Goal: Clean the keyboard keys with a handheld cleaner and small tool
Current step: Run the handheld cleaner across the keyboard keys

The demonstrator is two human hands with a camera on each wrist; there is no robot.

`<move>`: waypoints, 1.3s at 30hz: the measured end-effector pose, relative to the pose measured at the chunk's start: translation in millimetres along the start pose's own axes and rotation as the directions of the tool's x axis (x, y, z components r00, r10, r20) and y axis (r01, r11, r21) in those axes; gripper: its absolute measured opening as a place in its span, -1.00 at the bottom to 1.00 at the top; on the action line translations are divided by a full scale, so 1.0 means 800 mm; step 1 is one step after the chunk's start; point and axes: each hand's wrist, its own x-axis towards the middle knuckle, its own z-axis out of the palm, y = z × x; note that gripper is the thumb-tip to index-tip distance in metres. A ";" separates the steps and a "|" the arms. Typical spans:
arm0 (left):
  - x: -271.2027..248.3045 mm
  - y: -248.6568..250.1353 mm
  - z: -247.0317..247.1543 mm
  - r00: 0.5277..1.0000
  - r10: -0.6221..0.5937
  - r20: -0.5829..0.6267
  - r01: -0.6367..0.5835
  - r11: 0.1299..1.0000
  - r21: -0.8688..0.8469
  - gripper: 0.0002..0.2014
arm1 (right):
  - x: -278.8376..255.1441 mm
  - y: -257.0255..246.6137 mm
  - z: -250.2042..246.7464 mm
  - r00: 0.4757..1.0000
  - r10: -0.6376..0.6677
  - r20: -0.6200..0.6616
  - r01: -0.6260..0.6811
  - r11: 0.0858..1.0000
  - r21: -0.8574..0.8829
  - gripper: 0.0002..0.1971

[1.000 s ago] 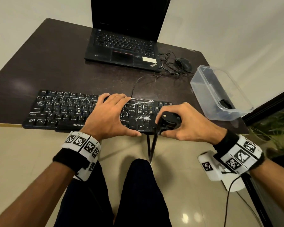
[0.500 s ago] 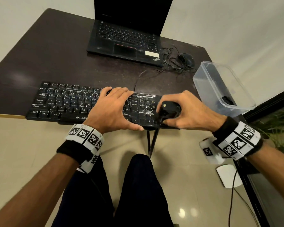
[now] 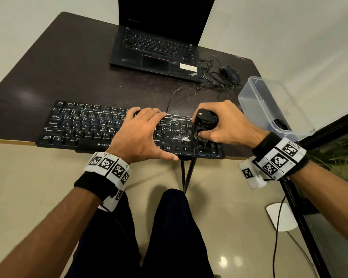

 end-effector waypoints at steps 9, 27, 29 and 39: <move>0.000 -0.002 0.001 1.000 0.003 -0.001 -0.003 1.000 0.003 0.37 | 0.019 0.014 -0.004 0.998 0.055 -0.022 -0.056 0.998 -0.019 -0.70; 0.000 -0.001 0.003 0.999 0.019 -0.036 -0.019 1.000 0.003 0.36 | 0.018 0.034 -0.006 0.985 0.154 -0.079 -0.150 0.987 0.056 -0.68; 0.000 0.000 0.003 0.999 0.021 -0.033 -0.021 1.000 0.005 0.36 | 0.021 0.041 -0.009 0.974 0.187 -0.131 -0.180 0.982 0.063 -0.67; -0.001 0.003 -0.001 1.000 -0.003 -0.019 0.003 1.000 -0.006 0.40 | 0.039 0.034 -0.008 0.991 0.077 -0.109 -0.075 0.997 0.023 -0.67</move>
